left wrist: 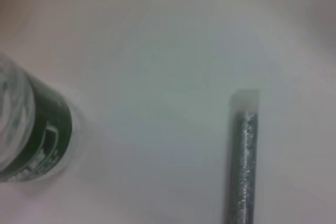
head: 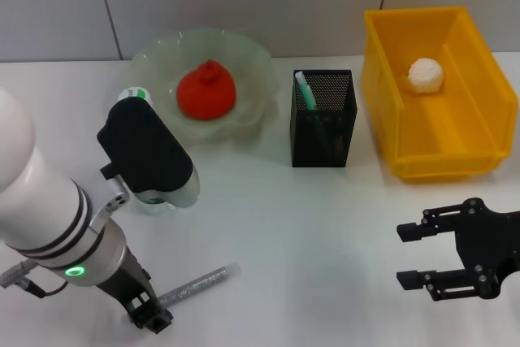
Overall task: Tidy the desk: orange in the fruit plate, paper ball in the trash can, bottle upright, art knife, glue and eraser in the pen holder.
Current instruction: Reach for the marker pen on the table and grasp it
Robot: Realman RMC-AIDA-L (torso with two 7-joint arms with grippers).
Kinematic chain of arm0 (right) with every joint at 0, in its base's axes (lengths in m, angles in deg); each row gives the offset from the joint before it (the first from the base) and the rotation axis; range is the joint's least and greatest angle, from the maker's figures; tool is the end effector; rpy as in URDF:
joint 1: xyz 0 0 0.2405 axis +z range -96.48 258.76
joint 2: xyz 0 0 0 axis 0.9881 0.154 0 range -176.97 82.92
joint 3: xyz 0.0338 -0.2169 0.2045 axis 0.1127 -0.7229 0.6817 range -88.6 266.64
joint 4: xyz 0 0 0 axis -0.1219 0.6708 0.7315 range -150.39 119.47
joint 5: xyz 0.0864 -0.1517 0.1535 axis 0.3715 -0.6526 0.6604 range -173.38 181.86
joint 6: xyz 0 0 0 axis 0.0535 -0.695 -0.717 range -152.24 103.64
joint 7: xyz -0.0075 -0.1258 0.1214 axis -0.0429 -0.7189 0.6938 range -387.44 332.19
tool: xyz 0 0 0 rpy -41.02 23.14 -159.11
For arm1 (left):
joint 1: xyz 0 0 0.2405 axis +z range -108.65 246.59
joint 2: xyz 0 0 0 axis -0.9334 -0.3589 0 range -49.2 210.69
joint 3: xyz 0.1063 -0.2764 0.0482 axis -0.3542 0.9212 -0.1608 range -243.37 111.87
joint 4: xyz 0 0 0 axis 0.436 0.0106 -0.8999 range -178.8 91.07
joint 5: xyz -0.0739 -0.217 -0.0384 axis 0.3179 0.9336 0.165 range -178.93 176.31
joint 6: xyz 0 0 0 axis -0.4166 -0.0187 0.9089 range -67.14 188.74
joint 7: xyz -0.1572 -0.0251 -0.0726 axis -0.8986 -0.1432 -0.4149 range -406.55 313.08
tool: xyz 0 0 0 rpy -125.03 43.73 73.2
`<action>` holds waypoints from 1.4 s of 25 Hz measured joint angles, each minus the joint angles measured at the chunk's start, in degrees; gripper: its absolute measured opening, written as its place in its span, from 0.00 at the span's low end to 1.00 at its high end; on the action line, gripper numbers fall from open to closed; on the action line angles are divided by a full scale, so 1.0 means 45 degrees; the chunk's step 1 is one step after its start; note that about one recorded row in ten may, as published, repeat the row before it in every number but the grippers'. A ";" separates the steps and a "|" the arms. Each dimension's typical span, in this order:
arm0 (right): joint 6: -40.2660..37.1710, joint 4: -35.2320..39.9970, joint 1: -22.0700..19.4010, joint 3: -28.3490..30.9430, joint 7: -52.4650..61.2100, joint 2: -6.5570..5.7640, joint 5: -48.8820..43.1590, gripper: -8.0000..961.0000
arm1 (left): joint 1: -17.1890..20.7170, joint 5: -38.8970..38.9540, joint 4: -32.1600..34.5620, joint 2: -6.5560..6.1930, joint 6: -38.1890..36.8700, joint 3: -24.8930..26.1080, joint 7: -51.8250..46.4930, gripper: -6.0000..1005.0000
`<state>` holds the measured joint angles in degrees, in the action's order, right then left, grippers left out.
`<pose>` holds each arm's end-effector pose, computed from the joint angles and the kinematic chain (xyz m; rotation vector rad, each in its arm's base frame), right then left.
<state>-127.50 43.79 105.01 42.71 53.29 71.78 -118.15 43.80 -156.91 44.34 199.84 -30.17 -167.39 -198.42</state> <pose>0.2974 0.3342 -0.0085 -2.9722 0.3296 0.3767 -0.2306 0.3351 -0.0877 -2.6270 -0.6810 0.8279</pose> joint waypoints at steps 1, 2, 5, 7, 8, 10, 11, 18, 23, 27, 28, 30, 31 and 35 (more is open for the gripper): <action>0.0023 -0.0029 0.0035 -0.0001 0.0000 0.0000 -0.0040 0.66 | -0.0122 -0.0073 -0.0094 0.0006 0.0024 -0.0123 -0.0071 0.61; 0.0050 -0.0054 0.0051 -0.0001 0.0000 0.0004 -0.0082 0.66 | -0.0212 -0.0103 -0.0168 0.0008 0.0029 -0.0210 -0.0122 0.61; 0.0064 -0.0089 0.0081 -0.0001 -0.0031 0.0008 -0.0101 0.66 | -0.0567 -0.0138 -0.0518 0.0018 0.0069 -0.0450 -0.0312 0.62; 0.0014 -0.0095 0.0088 -0.0054 -0.0120 0.0010 -0.0102 0.66 | -0.0772 -0.0153 -0.0735 0.0019 0.0123 -0.0522 -0.0378 0.62; -0.0022 -0.0099 0.0069 -0.0131 -0.0211 0.0013 -0.0101 0.66 | -0.0843 -0.0152 -0.0796 0.0020 0.0163 -0.0546 -0.0406 0.62; -0.0021 -0.0104 0.0043 -0.0154 -0.0242 0.0014 -0.0101 0.66 | -0.0900 -0.0154 -0.0831 0.0020 0.0246 -0.0586 -0.0461 0.62; -0.0019 -0.0110 0.0025 -0.0163 -0.0262 0.0016 -0.0102 0.66 | -0.0911 -0.0154 -0.0841 0.0020 0.0274 -0.0600 -0.0478 0.61; 0.0092 -0.0120 0.0006 -0.0150 -0.0282 0.0023 -0.0101 0.66 | -0.1001 -0.0085 -0.0988 0.0020 0.0315 -0.0661 -0.0507 0.59; 0.0156 -0.0120 0.0072 -0.0146 -0.0285 0.0026 -0.0102 0.66 | -0.1256 -0.0035 -0.1260 0.0019 0.0260 -0.0725 -0.0584 0.54; 0.0263 -0.0165 0.0088 -0.0157 -0.0285 0.0026 -0.0112 0.66 | -0.1380 -0.0031 -0.1492 0.0019 0.0311 -0.0811 -0.0598 0.48; 0.0267 -0.0199 0.0096 -0.0158 -0.0285 0.0025 -0.0116 0.66 | -0.1380 -0.0031 -0.1492 0.0019 0.0311 -0.0811 -0.0598 0.47; 0.0275 -0.0246 0.0109 -0.0158 -0.0285 0.0023 -0.0125 0.66 | -0.1473 -0.0032 -0.1658 0.0019 0.0352 -0.0815 -0.0602 0.44; 0.0279 -0.0272 0.0119 -0.0158 -0.0285 0.0019 -0.0135 0.66 | -0.1473 -0.0032 -0.1658 0.0019 0.0352 -0.0815 -0.0602 0.44; 0.0364 -0.0330 0.0172 -0.0157 -0.0285 0.0026 -0.0261 0.66 | -0.1555 -0.0018 -0.1708 0.0019 0.0383 -0.0824 -0.0606 0.41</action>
<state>-125.87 42.30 105.79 42.00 52.00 71.89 -119.32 36.80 -156.99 36.65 199.93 -28.44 -171.10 -201.15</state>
